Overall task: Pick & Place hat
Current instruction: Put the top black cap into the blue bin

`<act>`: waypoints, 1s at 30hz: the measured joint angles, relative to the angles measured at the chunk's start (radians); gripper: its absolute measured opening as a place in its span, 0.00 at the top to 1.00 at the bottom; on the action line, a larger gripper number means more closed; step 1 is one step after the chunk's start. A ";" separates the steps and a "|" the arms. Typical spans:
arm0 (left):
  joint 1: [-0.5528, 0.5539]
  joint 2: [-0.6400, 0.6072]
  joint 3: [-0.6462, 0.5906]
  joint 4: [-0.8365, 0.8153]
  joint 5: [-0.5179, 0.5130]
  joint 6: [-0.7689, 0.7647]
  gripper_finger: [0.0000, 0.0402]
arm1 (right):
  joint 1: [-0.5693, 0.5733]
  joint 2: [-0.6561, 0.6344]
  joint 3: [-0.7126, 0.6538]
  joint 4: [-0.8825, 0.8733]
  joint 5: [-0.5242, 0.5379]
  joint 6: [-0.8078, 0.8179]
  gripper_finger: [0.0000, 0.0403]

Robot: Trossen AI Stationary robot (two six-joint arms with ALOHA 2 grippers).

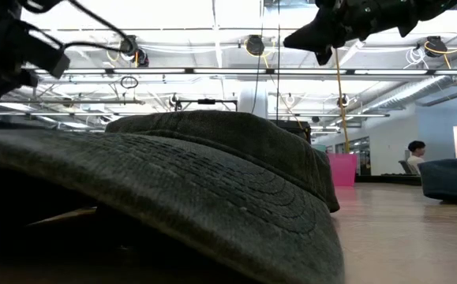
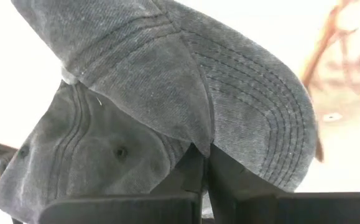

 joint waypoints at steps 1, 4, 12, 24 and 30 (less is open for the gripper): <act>0.000 0.000 0.013 0.000 -0.006 0.005 0.98 | 0.000 0.000 0.000 0.004 0.000 0.008 1.00; 0.000 0.000 0.058 0.001 -0.019 0.027 0.99 | 0.000 0.010 0.000 0.025 0.000 0.008 1.00; 0.024 -0.001 0.196 -0.004 -0.080 0.078 0.99 | 0.000 0.022 0.000 0.052 0.002 0.010 1.00; 0.040 -0.002 0.351 -0.004 -0.168 0.157 0.98 | 0.000 0.021 0.000 0.085 0.004 0.010 1.00; 0.040 -0.002 0.365 0.020 -0.193 0.179 0.98 | 0.000 0.021 0.000 0.088 0.004 0.010 1.00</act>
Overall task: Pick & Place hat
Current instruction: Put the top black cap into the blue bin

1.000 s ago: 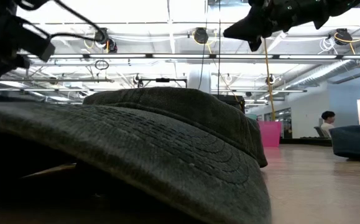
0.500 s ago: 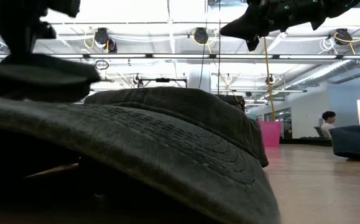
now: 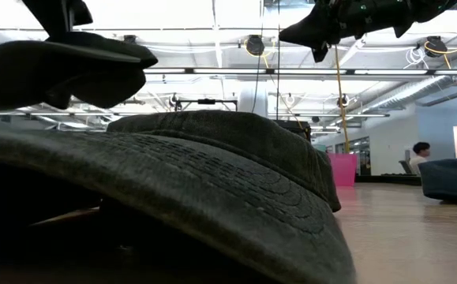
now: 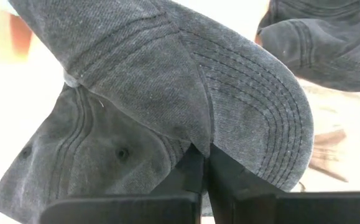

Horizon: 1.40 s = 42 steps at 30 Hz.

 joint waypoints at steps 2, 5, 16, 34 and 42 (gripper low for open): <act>0.000 0.000 0.000 0.002 -0.006 0.000 0.98 | 0.000 0.000 0.000 0.000 0.000 0.000 1.00; 0.000 0.000 0.000 0.026 -0.009 0.000 0.99 | 0.000 -0.001 0.000 0.003 0.000 0.000 1.00; 0.046 0.000 0.000 0.135 -0.024 0.032 0.98 | -0.002 -0.131 0.000 -0.070 0.001 -0.009 1.00; 0.223 0.001 0.000 0.407 -0.024 0.273 0.99 | 0.002 -0.161 -0.001 -0.224 0.179 -0.049 1.00; 0.283 0.088 0.002 0.479 -0.012 0.335 0.99 | 0.052 -0.107 -0.001 -0.140 0.038 -0.071 1.00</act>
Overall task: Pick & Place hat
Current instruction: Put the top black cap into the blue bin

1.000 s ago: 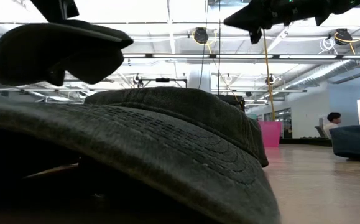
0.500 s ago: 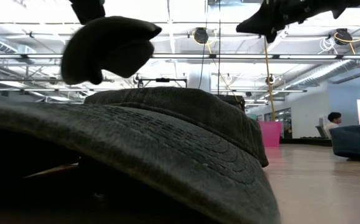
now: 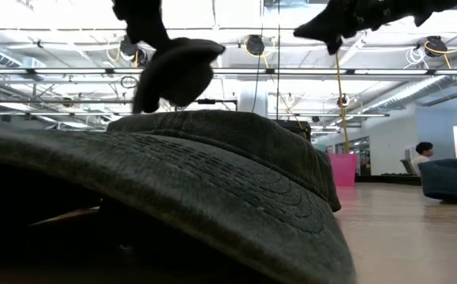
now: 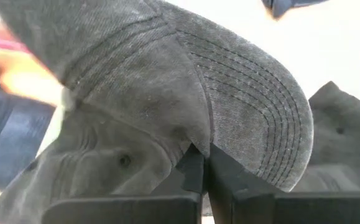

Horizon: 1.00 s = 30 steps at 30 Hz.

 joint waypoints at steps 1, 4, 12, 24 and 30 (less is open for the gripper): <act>0.007 0.018 0.000 0.013 0.010 0.010 0.99 | 0.011 0.016 0.000 0.022 -0.036 -0.006 1.00; 0.029 0.072 0.000 0.027 0.031 0.031 0.98 | 0.062 0.082 0.000 0.086 -0.115 -0.027 1.00; 0.074 0.129 0.073 0.036 0.038 0.035 0.98 | 0.176 0.287 -0.001 0.288 -0.082 -0.245 1.00; 0.076 0.131 0.131 0.050 0.043 0.079 0.96 | 0.311 0.463 0.138 0.375 0.210 -0.440 0.79; 0.065 0.131 0.131 0.058 0.069 0.087 0.99 | 0.354 0.567 0.310 0.149 0.353 -0.561 0.70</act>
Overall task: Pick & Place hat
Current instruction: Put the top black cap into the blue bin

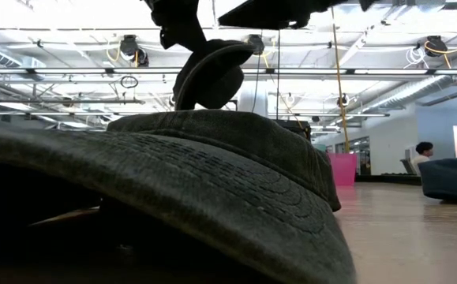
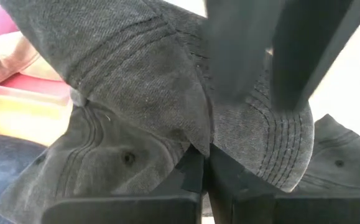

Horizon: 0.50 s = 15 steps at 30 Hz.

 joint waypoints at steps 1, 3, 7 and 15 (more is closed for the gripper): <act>-0.003 0.000 0.000 0.000 0.000 0.000 0.98 | 0.003 0.020 0.033 -0.048 0.009 -0.015 0.70; -0.005 0.000 0.000 -0.001 0.001 0.006 0.96 | 0.007 0.060 0.098 -0.118 0.031 -0.038 0.70; -0.017 0.000 0.000 -0.002 0.003 0.028 0.97 | 0.004 0.104 0.178 -0.216 0.034 -0.049 0.70; -0.069 0.000 0.000 -0.002 -0.018 0.119 0.96 | -0.014 0.105 0.184 -0.251 0.064 -0.008 0.71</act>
